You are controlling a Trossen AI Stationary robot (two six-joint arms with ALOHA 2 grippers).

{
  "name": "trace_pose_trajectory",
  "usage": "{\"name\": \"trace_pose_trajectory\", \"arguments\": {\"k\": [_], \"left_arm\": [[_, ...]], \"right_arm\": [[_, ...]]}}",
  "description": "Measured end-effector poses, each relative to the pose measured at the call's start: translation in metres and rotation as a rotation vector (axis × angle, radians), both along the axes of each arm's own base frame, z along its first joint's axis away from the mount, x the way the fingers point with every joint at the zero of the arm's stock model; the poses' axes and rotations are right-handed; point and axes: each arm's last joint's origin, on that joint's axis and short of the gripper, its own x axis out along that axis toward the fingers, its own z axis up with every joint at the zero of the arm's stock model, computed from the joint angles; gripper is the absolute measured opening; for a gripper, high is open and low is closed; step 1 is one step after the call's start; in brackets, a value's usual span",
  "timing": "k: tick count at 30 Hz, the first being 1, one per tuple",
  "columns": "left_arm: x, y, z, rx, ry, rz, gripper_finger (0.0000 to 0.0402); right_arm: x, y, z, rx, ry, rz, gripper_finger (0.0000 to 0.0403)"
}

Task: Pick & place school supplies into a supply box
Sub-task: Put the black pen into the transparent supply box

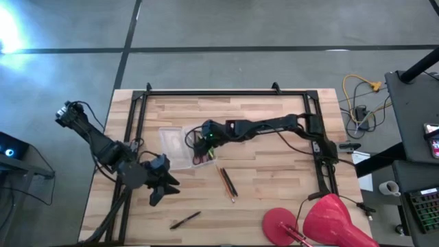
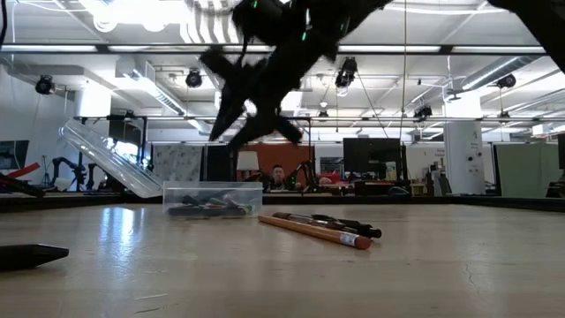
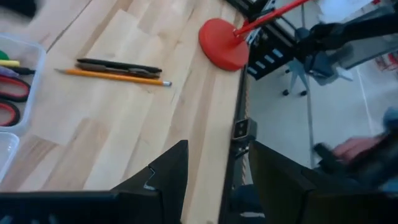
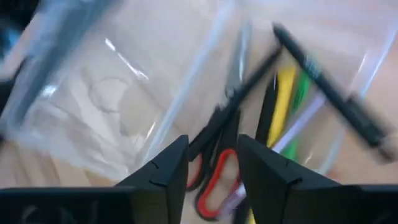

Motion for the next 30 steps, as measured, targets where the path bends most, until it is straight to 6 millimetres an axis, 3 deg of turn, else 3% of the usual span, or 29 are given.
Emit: {"name": "trace_pose_trajectory", "arguments": {"k": [3,9,12,24,30], "left_arm": [[0.005,-0.001,-0.007,0.027,0.018,0.012,0.0152],[0.017,-0.012,-0.026,0.102,0.087,0.004,0.0152],[0.02,-0.02,-0.04,0.154,0.158,-0.02,0.0152],[0.04,-0.04,-0.08,0.253,0.285,-0.045,0.0152],[0.045,-0.072,-0.115,0.313,0.382,-0.103,0.0152]], "right_arm": [[-0.01,0.009,0.029,-0.179,0.038,0.216,0.0143],[-0.043,0.029,0.057,-0.294,0.265,0.47,0.0146],[-0.06,0.034,0.08,-0.306,0.279,0.504,0.0143],[-0.111,0.058,0.118,-0.223,0.349,0.479,0.014],[-0.13,0.078,0.13,-0.215,0.338,0.512,0.0139]]}}
